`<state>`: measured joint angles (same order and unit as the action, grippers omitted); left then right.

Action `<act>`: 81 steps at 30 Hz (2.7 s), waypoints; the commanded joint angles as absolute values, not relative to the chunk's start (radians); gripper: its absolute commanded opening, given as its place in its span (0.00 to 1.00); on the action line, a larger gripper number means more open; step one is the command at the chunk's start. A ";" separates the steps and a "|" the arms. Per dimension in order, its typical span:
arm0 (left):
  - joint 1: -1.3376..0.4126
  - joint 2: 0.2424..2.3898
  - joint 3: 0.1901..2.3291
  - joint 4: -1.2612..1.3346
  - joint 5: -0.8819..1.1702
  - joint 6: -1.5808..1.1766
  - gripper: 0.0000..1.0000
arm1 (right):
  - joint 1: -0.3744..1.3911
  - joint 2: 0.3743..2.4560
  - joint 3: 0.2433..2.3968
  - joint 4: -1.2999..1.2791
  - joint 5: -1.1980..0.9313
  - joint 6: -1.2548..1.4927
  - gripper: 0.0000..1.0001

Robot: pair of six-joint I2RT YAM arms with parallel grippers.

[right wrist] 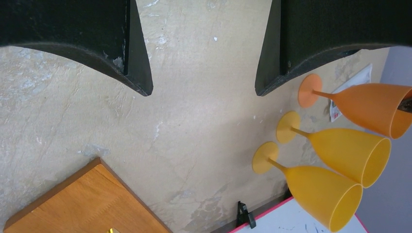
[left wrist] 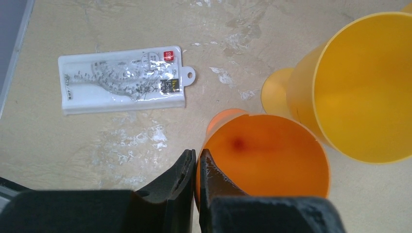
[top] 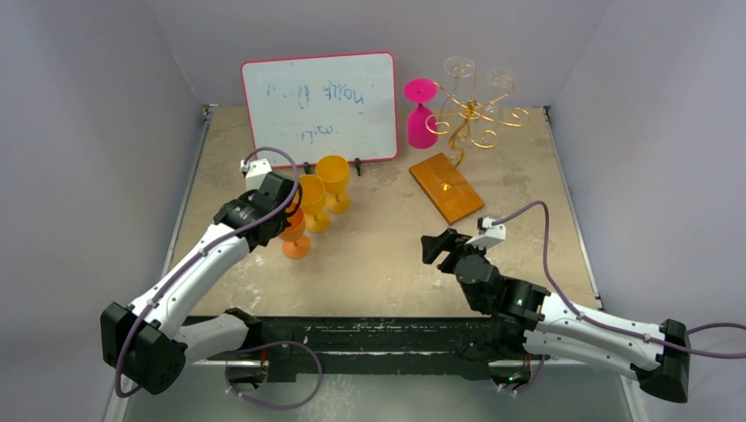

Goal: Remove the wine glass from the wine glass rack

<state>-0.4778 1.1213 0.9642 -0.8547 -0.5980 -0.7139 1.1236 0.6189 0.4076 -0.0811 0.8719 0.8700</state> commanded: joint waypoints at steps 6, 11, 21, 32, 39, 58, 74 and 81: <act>-0.471 1.095 1.012 -0.883 -0.632 -0.714 0.07 | 1.123 0.616 0.448 -0.100 0.924 0.905 0.80; -0.471 1.081 1.014 -0.883 -0.647 -0.716 0.12 | 1.124 0.618 0.464 -0.123 0.931 0.905 0.80; -0.471 1.040 1.072 -0.925 -0.698 -0.717 0.35 | 1.123 0.599 0.492 -0.110 0.848 0.948 0.86; -0.472 0.832 1.051 -0.822 -0.734 -0.634 0.62 | 1.122 0.928 0.733 -0.203 0.668 0.745 0.90; -0.472 0.659 0.960 -0.762 -0.750 -0.554 0.70 | 1.123 1.072 1.054 -0.226 0.539 0.530 0.92; -0.472 0.627 0.845 -0.714 -0.817 -0.596 0.76 | 0.833 1.387 1.692 -0.191 0.401 0.202 1.00; -0.472 0.596 0.826 -0.680 -0.822 -0.583 0.85 | 0.524 1.638 2.001 -0.361 0.186 0.334 0.94; -0.471 0.532 0.819 -0.692 -0.904 -0.624 0.86 | 0.464 1.612 1.905 -0.297 0.106 0.387 0.86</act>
